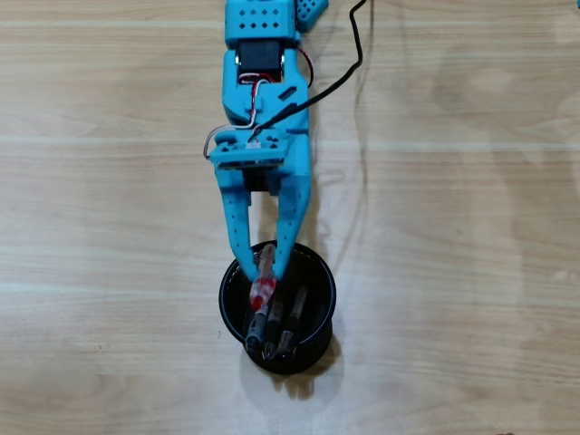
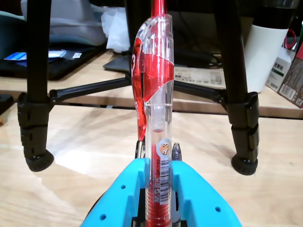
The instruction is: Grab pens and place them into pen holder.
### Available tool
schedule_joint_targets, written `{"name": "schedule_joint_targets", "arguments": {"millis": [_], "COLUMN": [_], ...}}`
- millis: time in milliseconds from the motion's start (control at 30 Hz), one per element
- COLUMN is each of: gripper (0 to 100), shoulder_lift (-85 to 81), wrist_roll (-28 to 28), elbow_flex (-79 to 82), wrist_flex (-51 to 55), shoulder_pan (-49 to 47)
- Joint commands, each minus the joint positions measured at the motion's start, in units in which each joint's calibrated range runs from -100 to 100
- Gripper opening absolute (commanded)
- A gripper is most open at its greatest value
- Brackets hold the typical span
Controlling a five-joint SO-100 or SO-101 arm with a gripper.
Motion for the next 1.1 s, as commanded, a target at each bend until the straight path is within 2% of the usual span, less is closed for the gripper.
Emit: {"name": "schedule_joint_targets", "arguments": {"millis": [0,267,433,933,1067], "gripper": [2,2,2,2,8], "shoulder_lift": [0.08,0.58,1.17,2.85,2.85], "wrist_roll": [-0.19,-0.24,-3.34,-3.45,-3.45], "elbow_flex": [-5.67,-9.45,-8.55,-8.64,-8.55], "wrist_flex": [-0.93,-0.93,-0.93,-0.93,-0.84], "shoulder_pan": [0.88,0.79,0.88,0.52,0.43]}}
